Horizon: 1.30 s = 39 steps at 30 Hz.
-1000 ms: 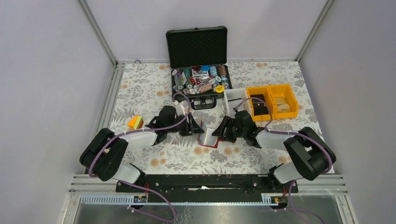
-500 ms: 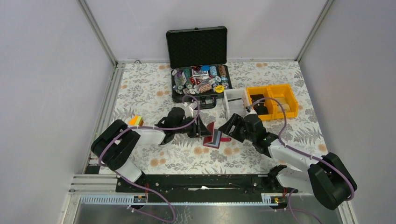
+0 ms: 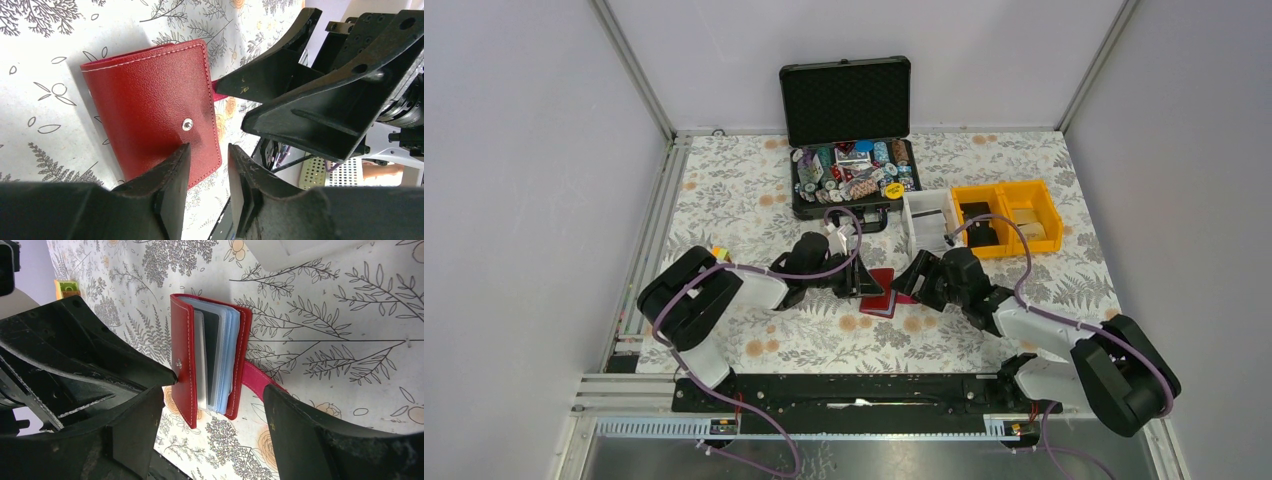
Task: Put the credit cards into the card holder
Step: Close the card holder at the center of the board.
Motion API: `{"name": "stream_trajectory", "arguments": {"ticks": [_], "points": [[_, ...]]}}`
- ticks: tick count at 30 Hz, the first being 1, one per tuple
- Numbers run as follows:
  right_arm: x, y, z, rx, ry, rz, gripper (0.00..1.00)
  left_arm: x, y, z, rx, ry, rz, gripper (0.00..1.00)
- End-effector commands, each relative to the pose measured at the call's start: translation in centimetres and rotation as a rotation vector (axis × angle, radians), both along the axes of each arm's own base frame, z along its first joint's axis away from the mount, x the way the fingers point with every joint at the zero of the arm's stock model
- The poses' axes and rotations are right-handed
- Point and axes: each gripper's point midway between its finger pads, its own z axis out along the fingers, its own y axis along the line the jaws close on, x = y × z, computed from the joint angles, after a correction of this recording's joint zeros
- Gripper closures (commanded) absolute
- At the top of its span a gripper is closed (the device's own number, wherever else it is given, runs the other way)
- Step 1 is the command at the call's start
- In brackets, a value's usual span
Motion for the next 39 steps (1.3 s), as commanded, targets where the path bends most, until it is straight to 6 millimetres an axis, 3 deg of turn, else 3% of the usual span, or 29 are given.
{"name": "stream_trajectory", "arguments": {"ticks": [1,14,39], "points": [[0.5,1.4,0.9,0.04,-0.023,0.047,0.21,0.6,-1.0,1.2,-0.054,-0.061,-0.022,0.66],[-0.1,2.5,-0.7,0.078,0.054,0.075,0.3,0.0,0.5,-1.7,0.041,-0.019,0.016,0.82],[-1.1,4.5,-3.4,0.095,0.138,0.034,0.46,-1.4,2.6,-6.0,0.163,0.07,0.044,0.85]]}}
